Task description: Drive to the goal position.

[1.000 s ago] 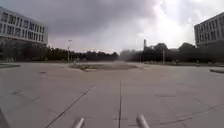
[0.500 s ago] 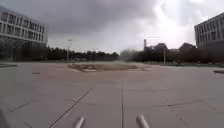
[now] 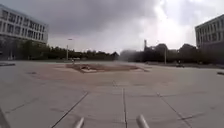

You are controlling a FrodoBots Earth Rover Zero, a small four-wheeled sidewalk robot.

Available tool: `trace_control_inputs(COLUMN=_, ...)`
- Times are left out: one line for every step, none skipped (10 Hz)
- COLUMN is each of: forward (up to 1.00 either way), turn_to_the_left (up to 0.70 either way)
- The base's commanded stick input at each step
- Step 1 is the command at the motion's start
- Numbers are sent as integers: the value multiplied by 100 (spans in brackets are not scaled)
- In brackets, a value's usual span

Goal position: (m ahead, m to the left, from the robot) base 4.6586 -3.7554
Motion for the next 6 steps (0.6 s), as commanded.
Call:
trace_control_inputs(forward=70, turn_to_the_left=0)
trace_control_inputs(forward=70, turn_to_the_left=0)
trace_control_inputs(forward=70, turn_to_the_left=0)
trace_control_inputs(forward=70, turn_to_the_left=0)
trace_control_inputs(forward=70, turn_to_the_left=0)
trace_control_inputs(forward=70, turn_to_the_left=0)
